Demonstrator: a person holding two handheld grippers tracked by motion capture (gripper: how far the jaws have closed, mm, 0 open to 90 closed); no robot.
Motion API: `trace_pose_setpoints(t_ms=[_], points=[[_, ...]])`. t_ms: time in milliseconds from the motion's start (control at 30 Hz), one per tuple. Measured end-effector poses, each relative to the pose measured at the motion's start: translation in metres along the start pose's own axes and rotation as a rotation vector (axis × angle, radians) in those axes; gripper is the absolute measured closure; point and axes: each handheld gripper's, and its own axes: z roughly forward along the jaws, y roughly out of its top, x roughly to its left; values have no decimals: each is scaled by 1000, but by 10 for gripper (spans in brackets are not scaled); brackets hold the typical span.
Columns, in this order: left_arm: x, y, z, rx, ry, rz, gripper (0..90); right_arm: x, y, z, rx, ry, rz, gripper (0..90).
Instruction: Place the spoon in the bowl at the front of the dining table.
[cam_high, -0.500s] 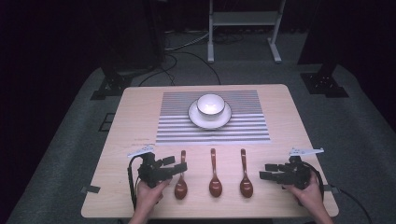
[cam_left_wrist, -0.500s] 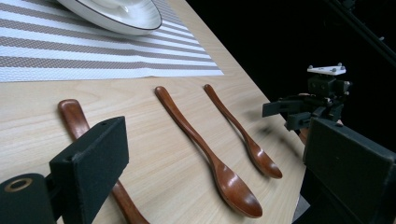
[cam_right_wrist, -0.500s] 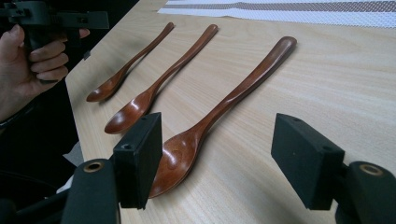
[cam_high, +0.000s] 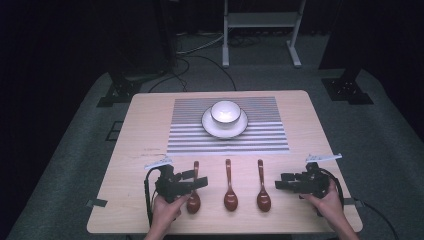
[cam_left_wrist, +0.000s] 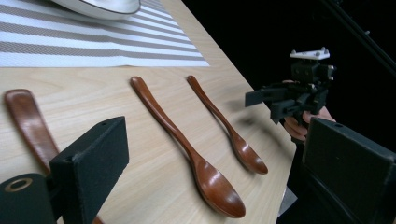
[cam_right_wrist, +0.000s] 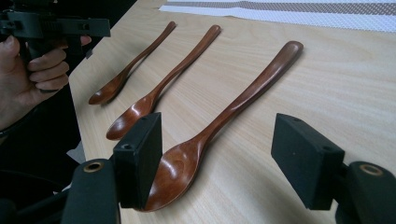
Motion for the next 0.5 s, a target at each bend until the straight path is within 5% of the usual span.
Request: trace_pose_setpoints(t_ms=[500], points=[[-20, -9, 33, 96, -81, 19, 59, 7, 26, 11, 34, 4, -34, 325]])
